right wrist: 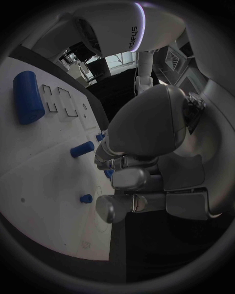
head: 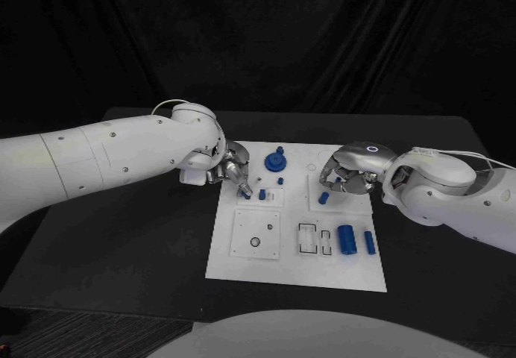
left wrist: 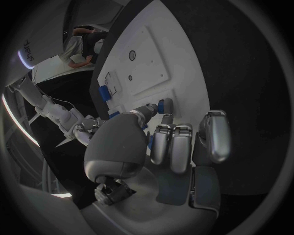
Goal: Assemble the parts on the task board
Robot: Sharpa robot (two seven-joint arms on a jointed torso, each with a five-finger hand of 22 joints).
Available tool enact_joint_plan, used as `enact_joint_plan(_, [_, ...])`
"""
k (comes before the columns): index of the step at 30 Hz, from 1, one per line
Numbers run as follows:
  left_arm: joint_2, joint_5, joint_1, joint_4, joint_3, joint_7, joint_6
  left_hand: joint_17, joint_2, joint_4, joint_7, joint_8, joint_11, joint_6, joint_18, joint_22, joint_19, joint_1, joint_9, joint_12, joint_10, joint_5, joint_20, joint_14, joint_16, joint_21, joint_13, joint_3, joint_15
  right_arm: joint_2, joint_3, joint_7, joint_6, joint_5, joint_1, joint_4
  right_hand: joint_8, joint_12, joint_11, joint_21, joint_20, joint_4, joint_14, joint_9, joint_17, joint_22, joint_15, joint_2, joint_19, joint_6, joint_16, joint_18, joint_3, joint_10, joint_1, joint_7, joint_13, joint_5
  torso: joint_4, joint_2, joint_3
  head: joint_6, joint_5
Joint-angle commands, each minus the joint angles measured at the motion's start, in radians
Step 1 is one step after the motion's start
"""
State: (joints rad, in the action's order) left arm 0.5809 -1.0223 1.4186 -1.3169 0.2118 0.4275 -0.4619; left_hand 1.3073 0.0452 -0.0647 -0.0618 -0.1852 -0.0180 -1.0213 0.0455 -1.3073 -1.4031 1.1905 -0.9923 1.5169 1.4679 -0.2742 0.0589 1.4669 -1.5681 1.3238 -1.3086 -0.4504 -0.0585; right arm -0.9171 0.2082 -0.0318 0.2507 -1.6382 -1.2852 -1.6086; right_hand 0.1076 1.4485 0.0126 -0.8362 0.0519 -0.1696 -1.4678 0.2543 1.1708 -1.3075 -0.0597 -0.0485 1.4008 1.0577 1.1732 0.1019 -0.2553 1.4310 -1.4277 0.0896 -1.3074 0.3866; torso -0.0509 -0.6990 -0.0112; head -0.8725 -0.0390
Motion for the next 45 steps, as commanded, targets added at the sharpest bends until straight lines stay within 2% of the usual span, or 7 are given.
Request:
enact_joint_plan(1, [-0.001, 0.000, -0.001, -0.002, 0.000, -0.007, -0.015, 0.263, -0.002, 0.006, 0.010, 0.007, 0.006, 0.000, 0.017, -0.181, 0.008, 0.005, -0.001, -0.003, 0.050, -0.005, 0.000, 0.104, -0.003, -0.003, -0.219, -0.011, 0.004, 0.000, 0.000, -0.018, -0.006, 0.000, 0.004, 0.001, -0.002, -0.007, -0.002, 0.003, -0.001, 0.001, -0.006, -0.001, -0.001, -0.095, 0.003, 0.000, -0.004, 0.004, -0.004, 0.019, -0.003, -0.006, -0.008, 0.003, -0.044, 0.003, 0.0000, 0.000, -0.0003, 0.000, 0.000])
enact_joint_plan(30, [0.004, 0.000, -0.002, -0.005, 0.000, 0.026, -0.032, 0.263, 0.001, 0.022, 0.008, 0.012, 0.008, -0.001, 0.017, -0.180, 0.010, -0.002, 0.004, -0.005, 0.048, -0.013, 0.001, 0.104, -0.003, -0.007, -0.218, -0.021, 0.006, 0.000, 0.000, -0.018, -0.017, 0.000, 0.007, 0.003, -0.002, -0.009, -0.001, 0.014, -0.001, 0.002, -0.004, -0.001, -0.006, -0.093, 0.003, 0.001, -0.006, 0.004, -0.010, 0.020, -0.005, -0.009, -0.008, 0.004, -0.041, 0.004, -0.0017, 0.000, 0.0003, 0.000, -0.003])
enact_joint_plan(34, [0.002, 0.000, -0.002, -0.003, 0.000, 0.023, -0.024, 0.263, -0.009, 0.010, 0.004, 0.024, 0.011, 0.000, 0.019, -0.178, 0.015, -0.037, 0.014, -0.010, 0.044, 0.047, 0.004, 0.104, -0.003, -0.015, -0.215, -0.012, 0.009, 0.000, 0.000, -0.018, -0.019, 0.000, 0.007, 0.003, -0.002, -0.009, -0.001, 0.014, -0.001, 0.002, -0.004, -0.001, -0.006, -0.093, 0.003, 0.001, -0.006, 0.004, -0.010, 0.020, -0.005, -0.009, -0.008, 0.004, -0.041, 0.004, -0.0015, 0.000, 0.0000, 0.000, -0.004])
enact_joint_plan(36, [0.001, 0.000, -0.002, -0.003, 0.000, 0.023, -0.021, 0.263, -0.015, -0.003, -0.001, 0.034, 0.015, 0.007, 0.019, -0.177, 0.017, -0.056, 0.023, -0.011, 0.043, 0.059, 0.006, 0.104, -0.003, -0.018, -0.214, 0.000, 0.012, 0.000, 0.000, -0.018, -0.020, 0.000, 0.007, 0.003, -0.002, -0.009, -0.001, 0.014, -0.001, 0.002, -0.004, -0.001, -0.006, -0.093, 0.003, 0.001, -0.006, 0.004, -0.010, 0.020, -0.005, -0.009, -0.008, 0.004, -0.041, 0.004, -0.0015, 0.000, 0.0000, 0.000, -0.004])
enact_joint_plan(38, [0.000, 0.000, -0.002, -0.001, 0.000, 0.023, -0.018, 0.263, -0.026, -0.025, -0.005, 0.051, 0.019, 0.006, 0.019, -0.176, 0.019, -0.082, 0.041, -0.011, 0.042, 0.105, 0.010, 0.104, -0.003, -0.021, -0.214, 0.028, 0.016, 0.000, 0.000, -0.019, -0.021, 0.000, 0.007, 0.002, -0.002, -0.010, -0.001, 0.017, -0.001, 0.002, -0.004, -0.001, -0.007, -0.092, 0.003, 0.002, -0.007, 0.004, -0.011, 0.021, -0.005, -0.010, -0.007, 0.004, -0.039, 0.004, -0.0012, 0.000, 0.0000, 0.000, -0.004])
enact_joint_plan(42, [-0.001, 0.000, -0.002, 0.000, 0.000, 0.027, -0.018, 0.263, -0.038, -0.058, -0.010, 0.068, 0.024, -0.003, 0.020, -0.176, 0.019, -0.121, 0.065, -0.011, 0.041, 0.161, 0.014, 0.104, -0.003, -0.024, -0.215, 0.072, 0.020, 0.000, 0.000, -0.019, -0.022, 0.000, 0.007, 0.002, -0.002, -0.010, -0.001, 0.017, -0.001, 0.002, -0.004, -0.001, -0.007, -0.092, 0.003, 0.002, -0.007, 0.004, -0.011, 0.021, -0.005, -0.010, -0.007, 0.004, -0.039, 0.004, -0.0009, 0.000, -0.0002, 0.000, -0.003])
enact_joint_plan(45, [-0.001, 0.000, -0.003, 0.000, 0.000, 0.035, -0.020, 0.263, -0.042, -0.079, -0.013, 0.078, 0.026, -0.010, 0.020, -0.176, 0.019, -0.147, 0.080, -0.011, 0.041, 0.181, 0.016, 0.104, -0.003, -0.026, -0.215, 0.103, 0.022, -0.001, 0.000, -0.019, -0.023, 0.000, 0.007, 0.002, -0.002, -0.010, -0.001, 0.017, -0.001, 0.002, -0.004, -0.001, -0.007, -0.092, 0.003, 0.002, -0.007, 0.004, -0.011, 0.021, -0.005, -0.010, -0.007, 0.004, -0.039, 0.004, -0.0006, 0.000, 0.0001, 0.000, -0.003])
